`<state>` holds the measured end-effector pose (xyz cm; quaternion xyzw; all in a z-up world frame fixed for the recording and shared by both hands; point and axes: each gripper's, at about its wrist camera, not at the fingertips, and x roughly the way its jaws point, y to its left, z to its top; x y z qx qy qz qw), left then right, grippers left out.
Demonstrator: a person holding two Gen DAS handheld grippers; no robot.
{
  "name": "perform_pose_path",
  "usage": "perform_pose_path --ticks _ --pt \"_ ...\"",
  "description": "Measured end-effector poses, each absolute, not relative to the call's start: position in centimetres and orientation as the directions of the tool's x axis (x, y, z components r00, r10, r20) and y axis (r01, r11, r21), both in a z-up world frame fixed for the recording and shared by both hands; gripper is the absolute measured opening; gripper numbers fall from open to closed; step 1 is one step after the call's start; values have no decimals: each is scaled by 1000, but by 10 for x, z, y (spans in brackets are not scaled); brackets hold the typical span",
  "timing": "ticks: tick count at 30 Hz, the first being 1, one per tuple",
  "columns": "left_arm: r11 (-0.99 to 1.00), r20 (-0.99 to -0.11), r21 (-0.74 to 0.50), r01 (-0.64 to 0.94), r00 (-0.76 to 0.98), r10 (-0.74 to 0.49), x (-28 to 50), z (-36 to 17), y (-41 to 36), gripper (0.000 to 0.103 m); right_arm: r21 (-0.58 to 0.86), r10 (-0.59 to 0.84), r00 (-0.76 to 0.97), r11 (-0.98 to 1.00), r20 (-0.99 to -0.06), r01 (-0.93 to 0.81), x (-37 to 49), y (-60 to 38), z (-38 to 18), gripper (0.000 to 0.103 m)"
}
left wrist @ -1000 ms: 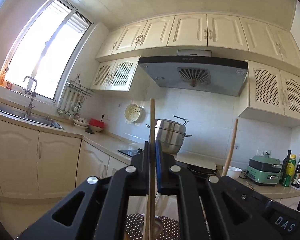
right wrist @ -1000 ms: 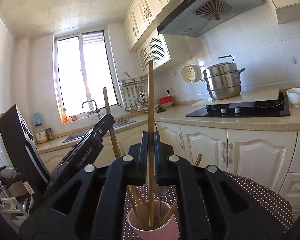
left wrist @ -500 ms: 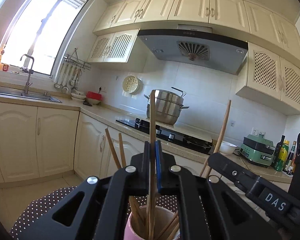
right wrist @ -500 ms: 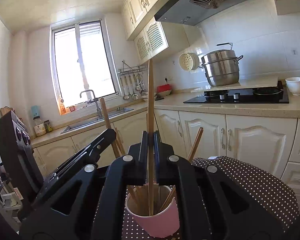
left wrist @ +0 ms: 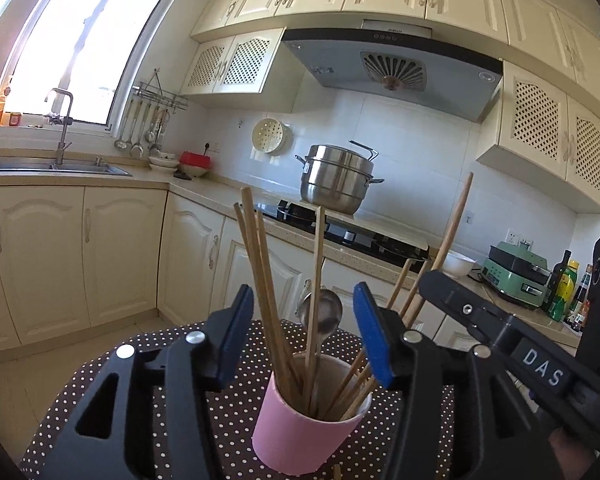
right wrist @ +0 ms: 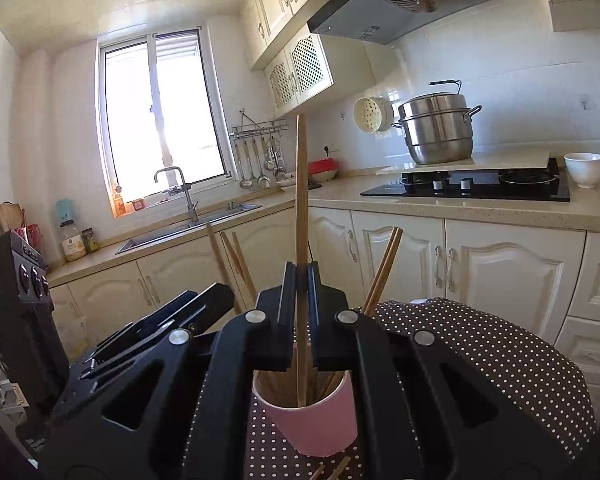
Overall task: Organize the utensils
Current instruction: 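Open the left tool over the cup while the right tool opens to drop its chopstick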
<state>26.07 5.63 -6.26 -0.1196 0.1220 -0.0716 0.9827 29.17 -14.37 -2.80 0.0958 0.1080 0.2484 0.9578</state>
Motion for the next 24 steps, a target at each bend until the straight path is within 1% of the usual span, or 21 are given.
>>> perform_pose_path --ticks 4,7,12,20,21,23,24 --pt "962 -269 -263 79 951 -152 259 -68 62 58 236 490 854 863 -175 -447 290 -142 -32 7" --pt "965 -308 -256 49 942 -129 258 -72 65 58 246 483 856 865 -181 -436 288 -140 -36 7" --pt "972 -333 -237 -6 940 -75 251 -75 69 60 263 479 855 866 -200 -424 288 -139 -41 7" --pt "968 -371 -250 -23 926 -73 242 -77 76 60 269 452 859 881 -239 -389 284 -137 -50 7" --pt "968 -374 -250 -25 925 -73 241 -76 76 60 268 446 862 885 -242 -382 283 -137 -50 9" --pt "969 -379 -246 -24 922 -74 237 -75 77 60 270 442 864 886 -243 -377 280 -138 -51 15" --pt "970 -380 -243 -23 922 -73 235 -74 76 60 271 437 866 888 -242 -372 279 -138 -50 23"
